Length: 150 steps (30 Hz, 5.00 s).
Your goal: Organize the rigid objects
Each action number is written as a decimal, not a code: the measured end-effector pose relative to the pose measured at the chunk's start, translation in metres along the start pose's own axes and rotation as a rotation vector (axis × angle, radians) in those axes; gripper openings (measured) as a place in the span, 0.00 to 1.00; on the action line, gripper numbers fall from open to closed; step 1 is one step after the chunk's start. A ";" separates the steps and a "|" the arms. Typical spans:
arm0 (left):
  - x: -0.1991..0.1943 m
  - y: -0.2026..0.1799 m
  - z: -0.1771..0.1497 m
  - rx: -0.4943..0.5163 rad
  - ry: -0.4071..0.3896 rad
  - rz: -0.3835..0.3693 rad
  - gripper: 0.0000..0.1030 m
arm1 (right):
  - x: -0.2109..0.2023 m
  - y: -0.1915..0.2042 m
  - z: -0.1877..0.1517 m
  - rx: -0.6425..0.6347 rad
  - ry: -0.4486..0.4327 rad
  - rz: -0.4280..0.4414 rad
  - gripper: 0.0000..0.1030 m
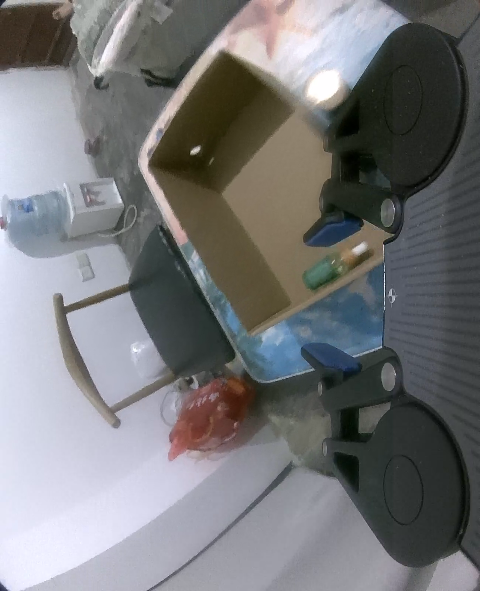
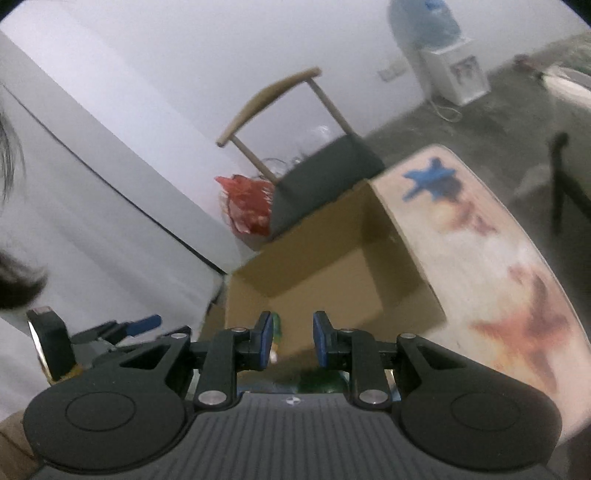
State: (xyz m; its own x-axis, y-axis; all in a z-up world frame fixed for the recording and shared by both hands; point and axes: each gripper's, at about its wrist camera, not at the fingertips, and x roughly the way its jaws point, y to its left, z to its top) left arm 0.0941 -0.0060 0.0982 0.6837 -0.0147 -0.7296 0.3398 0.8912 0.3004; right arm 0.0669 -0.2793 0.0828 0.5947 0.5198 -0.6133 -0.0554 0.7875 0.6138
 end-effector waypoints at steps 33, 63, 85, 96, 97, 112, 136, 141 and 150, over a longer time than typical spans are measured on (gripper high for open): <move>-0.073 -0.197 0.011 0.431 -0.088 -0.634 0.58 | -0.175 -0.115 -0.143 0.530 -0.415 -0.299 0.25; 0.062 -0.254 -0.285 0.881 0.100 -0.669 0.65 | -0.021 -0.107 -0.389 0.847 -0.385 -0.616 0.25; 0.304 -0.324 -0.405 0.590 0.272 -0.779 0.65 | 0.236 -0.300 -0.531 0.858 -0.052 -0.620 0.25; 0.335 -0.361 -0.443 0.754 0.235 -0.776 0.51 | 0.258 -0.332 -0.555 0.838 -0.022 -0.584 0.25; 0.336 -0.361 -0.445 0.767 0.230 -0.781 0.50 | 0.261 -0.335 -0.557 0.840 -0.020 -0.574 0.25; 0.360 -0.385 -0.454 0.838 0.215 -0.774 0.19 | 0.288 -0.346 -0.561 0.791 0.001 -0.565 0.23; 0.151 -0.320 -0.342 0.679 0.199 -0.875 0.14 | 0.090 -0.198 -0.472 0.796 -0.190 -0.599 0.23; 0.078 -0.291 -0.291 0.657 0.143 -0.912 0.14 | 0.005 -0.135 -0.436 0.773 -0.239 -0.622 0.23; -0.061 -0.200 -0.135 0.458 -0.071 -0.954 0.14 | -0.141 -0.004 -0.286 0.526 -0.382 -0.594 0.23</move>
State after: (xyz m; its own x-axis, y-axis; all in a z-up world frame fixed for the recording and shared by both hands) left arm -0.1025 -0.1227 -0.0007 0.0369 -0.6575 -0.7526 0.9564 0.2417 -0.1642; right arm -0.2463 -0.2608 0.0248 0.6405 -0.1473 -0.7537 0.6689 0.5891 0.4533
